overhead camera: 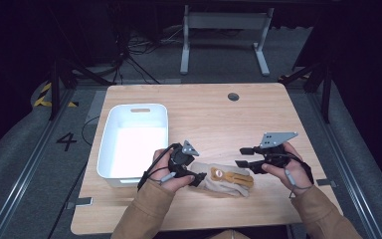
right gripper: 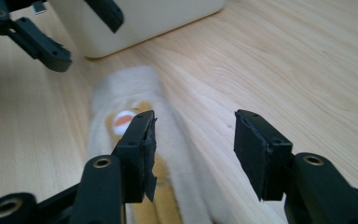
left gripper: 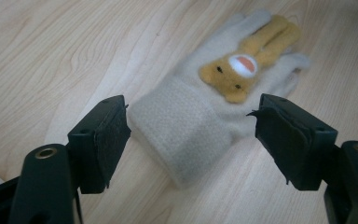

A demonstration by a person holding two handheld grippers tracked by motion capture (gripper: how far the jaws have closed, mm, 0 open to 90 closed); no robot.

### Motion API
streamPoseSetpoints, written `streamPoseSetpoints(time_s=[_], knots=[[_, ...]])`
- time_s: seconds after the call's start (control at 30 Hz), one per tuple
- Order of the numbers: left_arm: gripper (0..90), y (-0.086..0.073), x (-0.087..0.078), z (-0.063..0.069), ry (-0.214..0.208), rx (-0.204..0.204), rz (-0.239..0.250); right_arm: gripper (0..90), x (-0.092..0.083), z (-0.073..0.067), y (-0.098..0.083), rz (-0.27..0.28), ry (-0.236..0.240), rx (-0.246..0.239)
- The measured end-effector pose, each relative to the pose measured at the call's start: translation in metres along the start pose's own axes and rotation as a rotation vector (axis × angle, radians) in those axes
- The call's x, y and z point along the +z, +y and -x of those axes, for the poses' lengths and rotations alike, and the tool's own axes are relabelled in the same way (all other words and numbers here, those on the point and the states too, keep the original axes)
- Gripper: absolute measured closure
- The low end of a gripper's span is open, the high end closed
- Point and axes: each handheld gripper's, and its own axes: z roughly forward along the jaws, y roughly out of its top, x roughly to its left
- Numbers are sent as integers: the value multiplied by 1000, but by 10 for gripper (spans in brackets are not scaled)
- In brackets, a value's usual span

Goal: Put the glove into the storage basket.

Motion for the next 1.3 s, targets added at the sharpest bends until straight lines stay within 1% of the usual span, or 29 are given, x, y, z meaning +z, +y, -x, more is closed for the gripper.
streamPoseSetpoints(time_s=[0.17,0.23,0.33,0.4,0.43,0.53,0.6,0.73,0.93,1.03,1.1,1.17,1.27,1.3], knots=[[262,0,-5,-1,-8,14,15,494,-15,8,-5,29,-54,45],[261,1,-5,-2,-11,14,23,493,-21,11,-8,37,-72,61],[261,5,-5,-2,-19,9,31,491,-31,17,-14,48,-111,90],[261,7,-5,0,-26,16,40,481,-38,22,-17,54,-142,116],[261,8,-5,1,-32,19,37,477,-42,25,-19,55,-156,124],[261,9,-3,2,-33,28,28,464,-51,32,-23,71,-196,155],[261,9,-1,1,-34,23,27,462,-55,37,-26,73,-221,165],[261,9,0,1,-32,24,27,460,-61,44,-30,80,-247,183],[260,9,2,3,-38,28,23,431,-67,51,-35,89,-312,200],[257,8,5,2,-36,32,21,424,-68,54,-38,73,-353,205],[251,7,6,1,-40,39,27,423,-68,56,-40,67,-358,212],[235,6,7,0,-41,56,37,423,-68,59,-42,63,-363,218],[210,4,10,-1,-69,83,60,423,-68,60,-43,66,-360,229],[201,4,11,-2,-72,89,70,423,-68,61,-43,65,-360,229]])
